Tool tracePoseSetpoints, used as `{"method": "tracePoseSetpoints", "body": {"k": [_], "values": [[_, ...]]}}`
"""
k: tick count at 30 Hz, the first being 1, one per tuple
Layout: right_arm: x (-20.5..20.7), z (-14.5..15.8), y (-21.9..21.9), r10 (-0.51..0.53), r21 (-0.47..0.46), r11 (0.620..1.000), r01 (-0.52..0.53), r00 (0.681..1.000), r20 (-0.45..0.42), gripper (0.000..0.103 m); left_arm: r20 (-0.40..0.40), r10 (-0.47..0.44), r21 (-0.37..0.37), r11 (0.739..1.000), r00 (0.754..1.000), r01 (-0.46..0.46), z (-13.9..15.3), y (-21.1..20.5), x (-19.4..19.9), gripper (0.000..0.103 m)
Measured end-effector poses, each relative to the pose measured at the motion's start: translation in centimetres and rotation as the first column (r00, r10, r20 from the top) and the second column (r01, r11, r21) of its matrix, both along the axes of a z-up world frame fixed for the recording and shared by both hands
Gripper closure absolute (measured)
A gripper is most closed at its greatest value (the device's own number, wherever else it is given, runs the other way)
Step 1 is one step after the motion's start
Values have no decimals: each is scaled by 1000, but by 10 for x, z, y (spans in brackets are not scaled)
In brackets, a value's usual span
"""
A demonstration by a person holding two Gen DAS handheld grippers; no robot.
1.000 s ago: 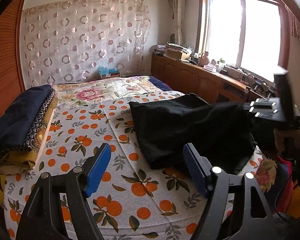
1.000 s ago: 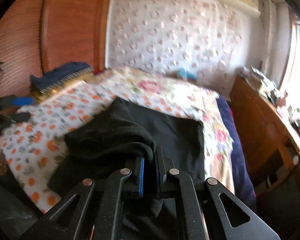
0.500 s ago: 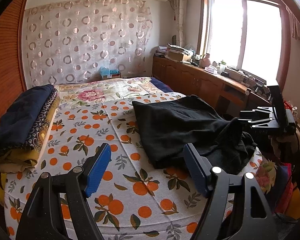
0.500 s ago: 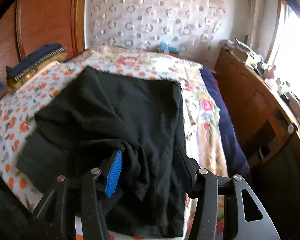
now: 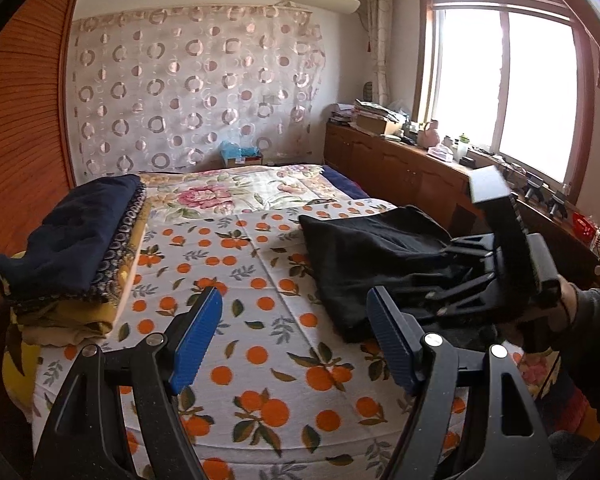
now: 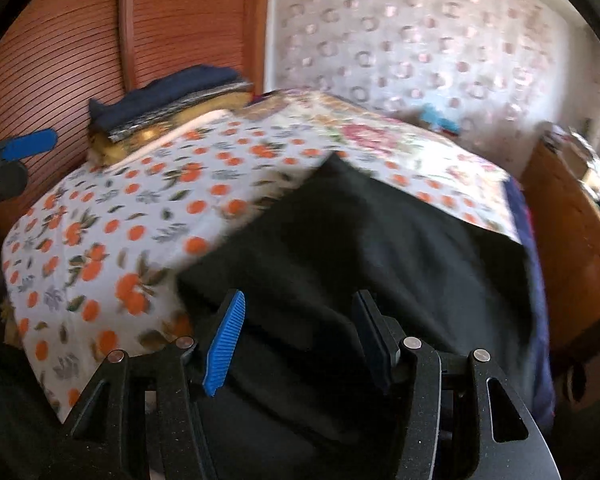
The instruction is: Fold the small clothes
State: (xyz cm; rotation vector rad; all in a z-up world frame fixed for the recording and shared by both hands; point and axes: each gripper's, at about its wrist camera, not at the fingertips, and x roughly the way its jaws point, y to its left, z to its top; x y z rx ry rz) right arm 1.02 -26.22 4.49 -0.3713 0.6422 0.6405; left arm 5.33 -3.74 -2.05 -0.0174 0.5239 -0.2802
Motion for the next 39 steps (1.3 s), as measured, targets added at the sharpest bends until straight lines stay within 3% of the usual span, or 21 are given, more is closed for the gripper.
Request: {"method": "tracePoseSetpoints", "body": {"k": [9, 16, 17, 20, 22, 26, 31, 39], "values": [[22, -24, 59, 121, -46, 991, -125, 990, -74, 45, -4, 23, -7, 1000, 1000, -23, -5, 12, 0, 27], [36, -37, 68, 135, -93, 985, -143, 987, -90, 45, -15, 20, -12, 1000, 1000, -20, -10, 15, -1, 27], [37, -36, 67, 134, -89, 986, -142, 987, -92, 50, -16, 20, -12, 1000, 1000, -20, -11, 15, -1, 27], [39, -32, 62, 113, -70, 991, -118, 991, -77, 93, -18, 16, -16, 1000, 1000, -16, -12, 15, -1, 27], [43, -28, 56, 111, -36, 993, -115, 990, -82, 94, -20, 14, -18, 1000, 1000, -14, -12, 15, -2, 27], [49, 6, 29, 44, 36, 998, -44, 999, -4, 94, -21, 11, -20, 1000, 1000, -11, -13, 14, -1, 27], [81, 48, -20, -48, 155, 987, 43, 999, 23, 94, -25, 2, -23, 1000, 1000, -2, -15, 13, -1, 27], [136, 86, -76, -282, 134, 954, 269, 955, 89, 95, -33, -13, -18, 1000, 999, 12, -18, 8, -1, 27]]}}
